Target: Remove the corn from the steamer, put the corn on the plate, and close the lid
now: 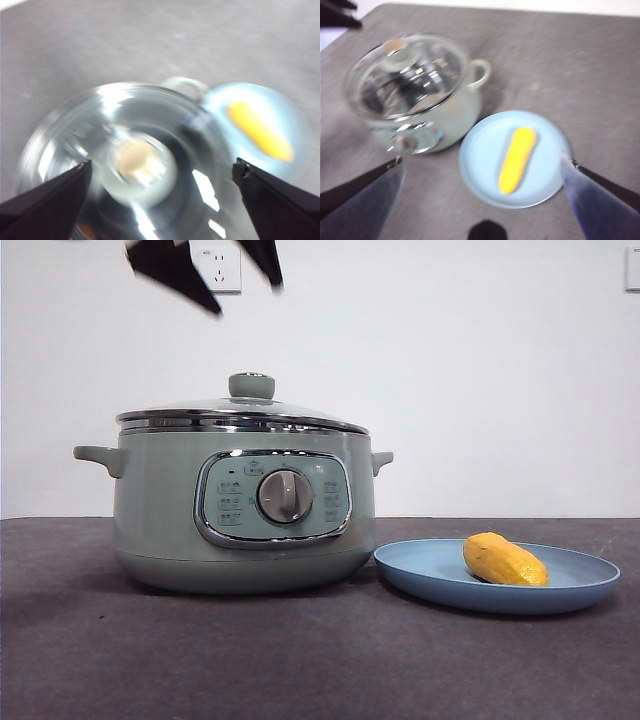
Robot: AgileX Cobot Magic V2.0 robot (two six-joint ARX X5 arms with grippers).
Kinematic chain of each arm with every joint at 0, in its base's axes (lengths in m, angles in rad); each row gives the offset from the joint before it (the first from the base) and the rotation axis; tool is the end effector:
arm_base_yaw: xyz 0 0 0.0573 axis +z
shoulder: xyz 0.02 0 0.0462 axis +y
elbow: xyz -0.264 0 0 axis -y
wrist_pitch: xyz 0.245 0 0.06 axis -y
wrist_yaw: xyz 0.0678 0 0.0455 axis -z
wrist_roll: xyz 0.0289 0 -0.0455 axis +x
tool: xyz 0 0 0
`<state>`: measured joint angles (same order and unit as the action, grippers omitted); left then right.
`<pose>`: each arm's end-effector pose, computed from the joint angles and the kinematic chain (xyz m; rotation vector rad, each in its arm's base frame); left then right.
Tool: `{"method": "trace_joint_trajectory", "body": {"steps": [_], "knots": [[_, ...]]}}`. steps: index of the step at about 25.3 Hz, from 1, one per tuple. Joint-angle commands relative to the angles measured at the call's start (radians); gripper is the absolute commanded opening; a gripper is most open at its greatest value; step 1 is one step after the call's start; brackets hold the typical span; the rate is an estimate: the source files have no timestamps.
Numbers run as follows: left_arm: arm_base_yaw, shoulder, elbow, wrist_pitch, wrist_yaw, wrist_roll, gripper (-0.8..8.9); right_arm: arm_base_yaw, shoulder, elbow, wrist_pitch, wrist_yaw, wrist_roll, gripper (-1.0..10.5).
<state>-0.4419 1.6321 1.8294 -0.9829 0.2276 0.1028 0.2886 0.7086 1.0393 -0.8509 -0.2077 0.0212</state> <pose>0.2978 -0.1481 0.4060 0.1793 0.7625 -0.6750 0.1087 0.0385 0.3638 -0.0010 0.5301 0.4794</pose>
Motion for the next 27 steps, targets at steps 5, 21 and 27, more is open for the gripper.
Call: {"method": "trace_joint_trajectory", "body": {"steps": [5,21,27], "knots": [[-0.009,-0.119,0.064,-0.254,0.122,-0.008,4.68,0.002,0.043,-0.008,-0.088,-0.120,-0.082,5.9],[-0.009,-0.256,0.064,-0.406,0.119,-0.005,-0.08,0.002,0.077,-0.008,-0.124,-0.184,-0.090,-0.2],[-0.009,-0.256,0.064,-0.406,0.118,-0.004,-0.05,0.002,0.077,-0.008,-0.122,-0.183,-0.090,0.0]]}}
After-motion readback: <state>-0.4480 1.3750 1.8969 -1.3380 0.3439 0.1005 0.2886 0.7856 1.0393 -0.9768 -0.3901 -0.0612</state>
